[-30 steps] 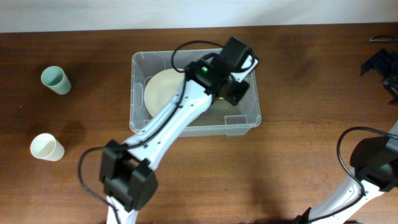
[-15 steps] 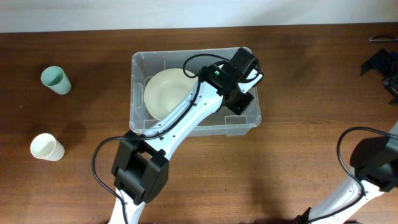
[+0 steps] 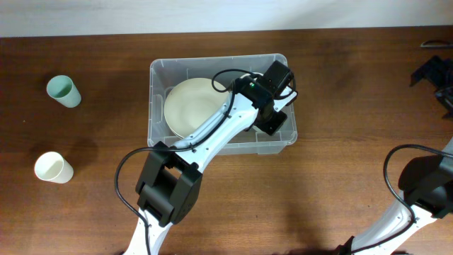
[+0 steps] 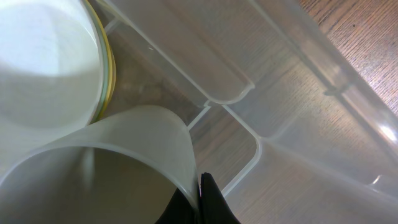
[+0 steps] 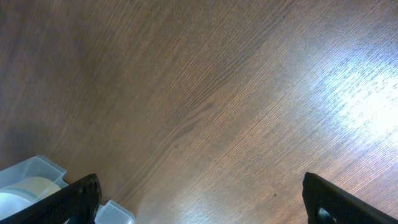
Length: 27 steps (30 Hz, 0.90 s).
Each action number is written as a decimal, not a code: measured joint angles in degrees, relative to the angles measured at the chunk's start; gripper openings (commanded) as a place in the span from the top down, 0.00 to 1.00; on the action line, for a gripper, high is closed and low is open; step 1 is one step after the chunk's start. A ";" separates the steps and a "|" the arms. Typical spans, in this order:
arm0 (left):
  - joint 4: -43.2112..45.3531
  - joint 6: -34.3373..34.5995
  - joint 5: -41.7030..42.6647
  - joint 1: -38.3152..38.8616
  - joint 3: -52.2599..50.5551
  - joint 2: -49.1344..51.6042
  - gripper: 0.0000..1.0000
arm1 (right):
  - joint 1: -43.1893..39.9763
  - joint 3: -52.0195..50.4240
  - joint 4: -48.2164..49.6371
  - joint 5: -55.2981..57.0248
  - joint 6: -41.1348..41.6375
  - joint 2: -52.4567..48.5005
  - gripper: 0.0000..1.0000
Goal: Pack container
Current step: 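Lower the white cup into the bin's front right and release, then withdraw the left gripper back to the left side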
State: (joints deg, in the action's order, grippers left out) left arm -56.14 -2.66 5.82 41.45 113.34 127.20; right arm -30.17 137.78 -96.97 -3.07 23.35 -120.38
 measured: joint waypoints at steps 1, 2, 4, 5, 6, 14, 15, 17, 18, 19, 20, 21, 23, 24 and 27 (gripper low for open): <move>0.00 -0.04 0.00 0.00 0.00 0.00 0.99 | 0.00 0.00 -0.02 0.00 -0.04 0.00 0.01; 0.00 -0.20 0.00 0.00 0.00 0.00 0.97 | 0.00 0.00 0.00 0.00 -0.04 0.00 0.01; 0.00 -0.44 0.00 0.00 0.00 0.00 0.82 | 0.00 0.00 -0.02 0.00 -0.04 0.00 0.01; 0.02 -1.05 -0.02 0.00 0.00 0.00 0.81 | 0.00 0.00 0.00 0.00 -0.02 0.00 0.01; 0.02 -0.98 0.02 0.00 0.00 0.00 0.81 | 0.00 0.00 0.00 0.00 0.00 0.00 0.01; 0.02 -1.05 0.02 0.00 0.00 0.00 0.68 | 0.00 0.00 0.00 0.00 -0.02 0.00 0.01; 0.02 -1.05 0.02 0.00 0.00 0.00 0.65 | 0.00 0.00 0.00 0.00 0.00 0.00 0.01; 0.02 -1.01 0.02 0.00 0.02 0.00 0.61 | 0.00 0.00 0.00 0.00 -0.02 0.00 0.01; -0.02 -1.03 0.02 0.00 0.07 0.00 0.56 | 0.00 0.00 0.00 0.00 -0.02 0.00 0.01; -0.35 -1.03 0.02 0.00 0.48 0.00 0.48 | 0.00 0.00 -0.02 0.00 -0.04 0.00 0.01; -0.61 -1.11 0.02 0.00 1.03 0.00 0.42 | 0.00 0.00 0.00 0.00 -0.02 0.00 0.01; -1.36 -0.98 0.00 -0.13 2.16 0.00 0.37 | 0.00 0.00 -0.02 0.00 -0.02 0.00 0.01; -3.50 -1.07 -0.04 -0.33 5.86 0.00 0.29 | 0.00 0.00 0.00 0.00 0.00 0.00 0.01; -4.57 -1.16 -0.26 -0.59 8.41 0.00 0.22 | 0.00 0.00 0.00 0.00 -0.04 0.00 0.01; -8.57 -1.16 -2.58 -1.95 15.15 -0.72 0.01 | 0.00 0.00 -0.02 0.00 -0.02 0.00 0.01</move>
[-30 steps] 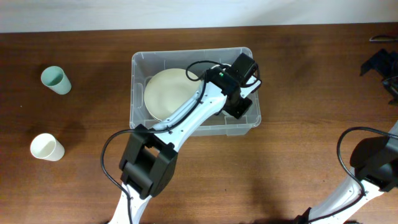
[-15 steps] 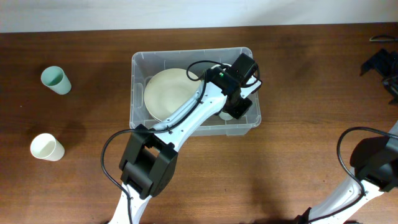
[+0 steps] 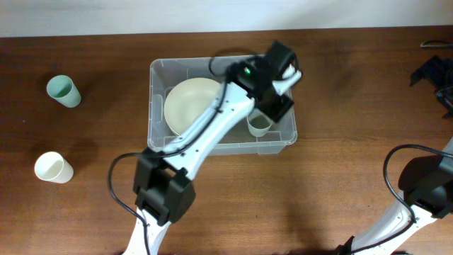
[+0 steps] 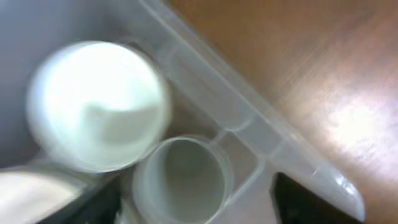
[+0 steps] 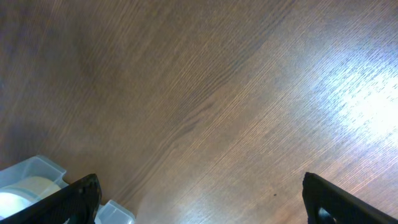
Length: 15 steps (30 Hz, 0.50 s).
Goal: Pack container
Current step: 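Withdraw the left gripper back to the left side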
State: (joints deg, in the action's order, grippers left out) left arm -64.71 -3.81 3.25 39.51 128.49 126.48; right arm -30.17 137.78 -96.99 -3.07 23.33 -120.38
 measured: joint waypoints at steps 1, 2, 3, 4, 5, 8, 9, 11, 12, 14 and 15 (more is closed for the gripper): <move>-2.23 -0.04 -1.92 -0.87 2.25 -0.68 0.01 | 0.00 0.00 0.02 0.00 -0.02 0.00 0.01; -3.80 -0.09 -3.85 -1.81 3.72 -1.60 0.01 | 0.00 0.00 0.02 0.00 0.00 0.00 0.01; -6.10 0.24 -6.80 -3.08 5.40 -2.80 0.01 | 0.00 0.00 0.02 -0.02 -0.02 0.00 0.01; -7.54 0.76 -8.98 -4.15 6.38 -3.80 0.01 | 0.00 0.00 0.02 0.00 0.00 0.00 0.01; -8.94 1.51 -11.04 -5.35 7.19 -4.92 0.01 | 0.00 0.00 0.02 0.00 -0.02 0.00 0.01; -14.47 5.57 -17.97 -12.81 8.81 -10.19 0.01 | 0.00 0.00 0.02 0.00 0.02 0.00 0.01; -18.10 8.90 -20.15 -18.25 9.11 -12.13 0.01 | 0.00 0.00 0.00 0.00 0.00 0.00 0.01; -22.18 12.44 -21.00 -23.41 9.42 -12.61 0.01 | 0.00 0.00 0.02 0.00 0.02 0.00 0.01; -24.44 14.47 -21.24 -26.18 9.40 -12.61 0.01 | 0.00 0.00 0.02 0.00 0.00 0.00 0.01; -29.07 19.58 -20.57 -33.24 9.07 -12.52 0.01 | 0.00 0.00 0.00 0.00 0.00 0.00 0.01; -30.84 20.92 -19.74 -35.17 8.85 -12.52 0.01 | 0.00 0.00 0.04 -0.02 -0.02 0.00 0.01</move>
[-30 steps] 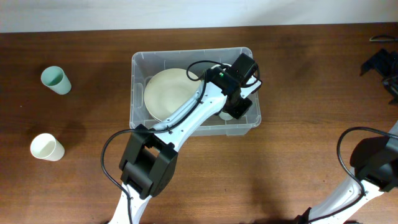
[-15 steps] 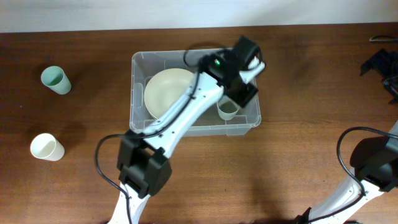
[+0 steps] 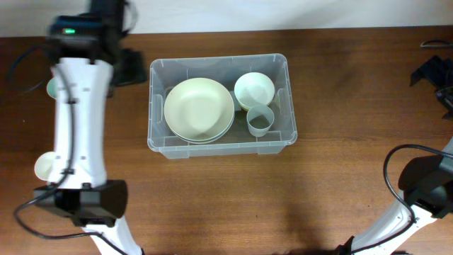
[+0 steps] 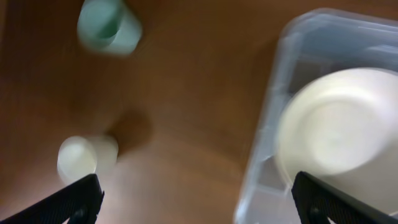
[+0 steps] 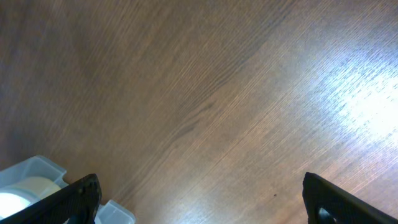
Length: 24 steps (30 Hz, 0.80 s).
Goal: Pack container
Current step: 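Withdraw the left gripper back to the left side, then grasp the cream cup on the table with the left gripper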
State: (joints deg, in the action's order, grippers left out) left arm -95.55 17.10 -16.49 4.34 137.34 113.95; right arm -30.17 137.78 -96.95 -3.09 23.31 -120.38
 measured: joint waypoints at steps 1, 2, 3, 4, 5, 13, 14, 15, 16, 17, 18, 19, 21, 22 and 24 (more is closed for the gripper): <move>-0.92 1.16 0.90 -2.10 -0.26 -0.02 0.01 | 0.00 0.00 -0.02 0.02 0.02 0.00 0.01; -0.92 2.16 1.97 -3.96 -0.66 -0.07 0.01 | 0.00 0.00 -0.04 0.02 0.02 0.00 0.01; -0.90 2.97 2.89 -5.53 -1.14 -0.07 0.01 | 0.00 0.00 -0.02 0.02 0.02 0.00 0.01; -0.92 3.76 3.87 -6.95 -1.84 -0.07 0.01 | 0.00 0.00 -0.02 0.02 0.04 0.00 0.01; -0.92 4.26 4.74 -8.07 -2.60 -0.07 0.01 | 0.00 0.00 -0.02 0.02 0.02 0.00 0.01; -0.92 7.65 8.24 -13.55 -14.14 -0.07 0.01 | 0.00 0.00 -0.02 0.02 0.02 0.00 0.01; -0.81 8.15 8.41 -14.45 -16.35 -0.07 0.01 | 0.00 0.00 -0.02 0.02 0.04 0.00 0.01; -0.87 8.52 8.59 -15.13 -17.68 -0.07 0.01 | 0.00 0.00 -0.02 0.02 0.00 0.00 0.01; -0.72 8.81 8.63 -15.98 -19.19 -0.07 0.01 | 0.00 0.00 -0.02 0.02 0.04 0.00 0.01; -0.57 9.05 8.74 -16.68 -20.13 -0.07 0.01 | 0.00 0.00 -0.02 0.02 0.02 0.00 0.01; -0.20 9.51 8.83 -17.55 -21.07 -0.07 0.01 | 0.00 0.00 -0.02 0.02 0.02 0.00 0.01; 0.22 9.88 8.83 -18.49 -21.79 -0.07 0.01 | 0.00 0.00 -0.02 0.02 0.02 0.00 0.01; 1.05 10.49 8.83 -20.48 -22.86 -0.07 0.01 | 0.00 0.00 -0.02 0.02 0.04 0.00 0.01; 1.33 10.73 8.79 -21.66 -23.23 -0.07 0.01 | 0.00 -0.02 -0.02 0.02 0.02 0.00 0.01; 1.70 11.08 8.81 -23.58 -23.71 -0.07 0.01 | 0.00 0.00 -0.02 0.02 0.00 0.00 0.01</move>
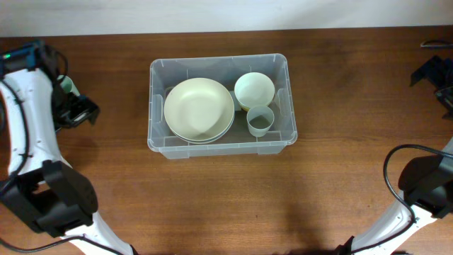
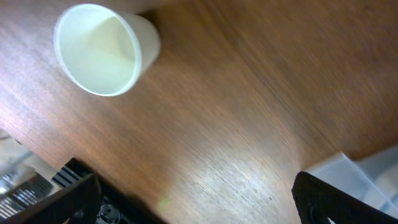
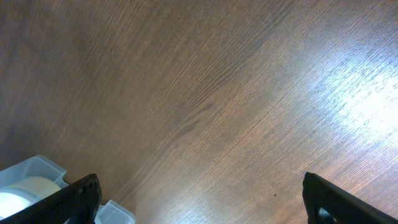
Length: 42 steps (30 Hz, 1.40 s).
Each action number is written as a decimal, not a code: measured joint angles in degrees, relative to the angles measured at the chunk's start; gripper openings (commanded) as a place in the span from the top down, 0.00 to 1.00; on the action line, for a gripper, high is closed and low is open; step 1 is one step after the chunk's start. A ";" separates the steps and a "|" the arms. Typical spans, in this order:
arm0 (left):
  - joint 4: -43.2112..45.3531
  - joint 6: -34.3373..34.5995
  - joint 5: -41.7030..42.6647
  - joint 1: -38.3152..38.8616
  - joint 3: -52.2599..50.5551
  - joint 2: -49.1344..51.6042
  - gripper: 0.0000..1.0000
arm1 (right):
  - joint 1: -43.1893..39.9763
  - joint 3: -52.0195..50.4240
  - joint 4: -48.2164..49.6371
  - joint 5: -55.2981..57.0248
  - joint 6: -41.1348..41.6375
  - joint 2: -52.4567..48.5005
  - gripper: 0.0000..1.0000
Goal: Pack container
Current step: 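Grasp the cream cup on the table with the left gripper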
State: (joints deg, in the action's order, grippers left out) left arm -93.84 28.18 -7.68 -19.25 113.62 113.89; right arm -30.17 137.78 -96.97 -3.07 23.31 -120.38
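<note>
The clear plastic container (image 1: 151, 106) stands mid-table and holds a cream plate (image 1: 198, 108), a pale bowl (image 1: 254, 90) and a grey-green cup (image 1: 260, 121). My left gripper (image 1: 76, 110) is open at the far left of the table and holds nothing. A mint-green cup (image 1: 68, 85) peeks out beside its arm. In the left wrist view a white cup (image 2: 102, 50) stands upright on the wood, ahead of the open gripper (image 2: 196, 205). My right gripper (image 3: 199, 205) is open over bare wood, with the container's corner (image 3: 37, 180) at the lower left.
The brown wooden table (image 1: 340, 106) stretches right of the container. The right arm's base (image 1: 425, 188) sits at the lower right, its dark wrist (image 1: 435, 71) at the far right edge. The table's left edge (image 2: 37, 155) runs close to the white cup.
My left gripper has moved from the back of the table, just left of the container, to lower and farther left beside the mint cup. Its wrist view now shows the white cup. The right arm is unchanged.
My left gripper was shut on the grey-green cup inside the container's right end. Then the cup stood there beside the bowl with the gripper open above it. Then the arm was left of the container, and now it is at the far left by the loose cups.
</note>
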 measured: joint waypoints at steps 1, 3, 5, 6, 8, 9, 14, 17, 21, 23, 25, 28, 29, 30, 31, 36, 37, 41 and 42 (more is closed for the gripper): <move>0.15 0.15 0.00 -0.92 -0.24 0.00 0.01 | 0.00 0.00 0.00 0.00 0.02 0.00 0.01; 0.98 0.22 0.00 -2.29 -0.70 0.00 0.01 | 0.00 0.00 0.00 0.00 0.00 0.00 0.01; 2.69 0.35 0.00 -3.26 -1.33 0.00 0.00 | 0.00 0.00 0.00 0.00 0.07 0.00 0.01; 4.28 0.39 0.04 -3.78 -2.03 0.00 0.01 | 0.00 0.00 0.00 0.00 0.02 0.00 0.01; 7.41 0.42 0.42 -4.13 -3.30 0.00 0.01 | 0.00 0.00 0.00 0.00 0.02 0.00 0.01; 8.76 0.42 0.68 -4.20 -4.07 0.00 0.01 | 0.00 0.00 0.00 0.00 0.02 0.00 0.01; 16.24 0.37 2.45 -4.24 -9.86 0.00 0.00 | 0.00 0.00 0.00 0.00 0.00 0.00 0.01; 18.69 0.37 2.75 -4.35 -12.79 0.00 0.01 | 0.00 0.00 -0.02 0.00 0.02 0.00 0.01; 19.34 0.37 1.86 -4.74 -14.16 0.00 0.01 | 0.00 0.00 0.00 0.00 0.00 0.00 0.01; 19.39 0.37 1.36 -5.22 -14.16 0.00 0.01 | 0.00 0.00 -0.02 0.00 0.00 0.00 0.01; 19.32 0.37 0.50 -5.84 -14.16 0.00 0.01 | 0.00 0.00 0.00 0.00 0.04 0.00 0.01; 18.51 0.28 -0.94 -6.99 -14.16 0.00 0.01 | 0.00 0.00 0.00 0.00 0.02 0.00 0.01; 18.47 0.11 -1.20 -7.30 -14.16 0.00 0.01 | 0.00 0.00 0.00 0.00 0.00 0.00 0.01; 18.47 -0.11 -1.42 -7.72 -14.16 0.00 0.01 | 0.00 0.00 0.00 0.00 0.02 0.00 0.01; 18.47 -0.33 -1.62 -8.07 -14.16 0.00 0.01 | 0.00 0.00 0.00 0.00 0.02 0.00 0.01; 18.64 -1.16 -2.12 -9.25 -14.16 0.00 0.01 | 0.00 0.00 0.00 0.00 0.02 0.00 0.01; 19.02 -1.18 -2.21 -9.31 -14.21 0.00 0.01 | 0.00 0.00 0.00 0.00 0.02 0.00 0.01; 21.88 -1.40 -2.14 -9.27 -15.54 0.00 0.01 | 0.00 0.00 0.00 0.00 0.00 0.00 0.01; 22.77 -1.44 -2.05 -9.29 -16.37 0.00 0.01 | 0.00 0.00 0.00 0.00 0.00 0.00 0.01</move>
State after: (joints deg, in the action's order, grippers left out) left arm -71.07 26.74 -9.74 -28.53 97.25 113.89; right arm -30.17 137.78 -96.97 -3.07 23.31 -120.38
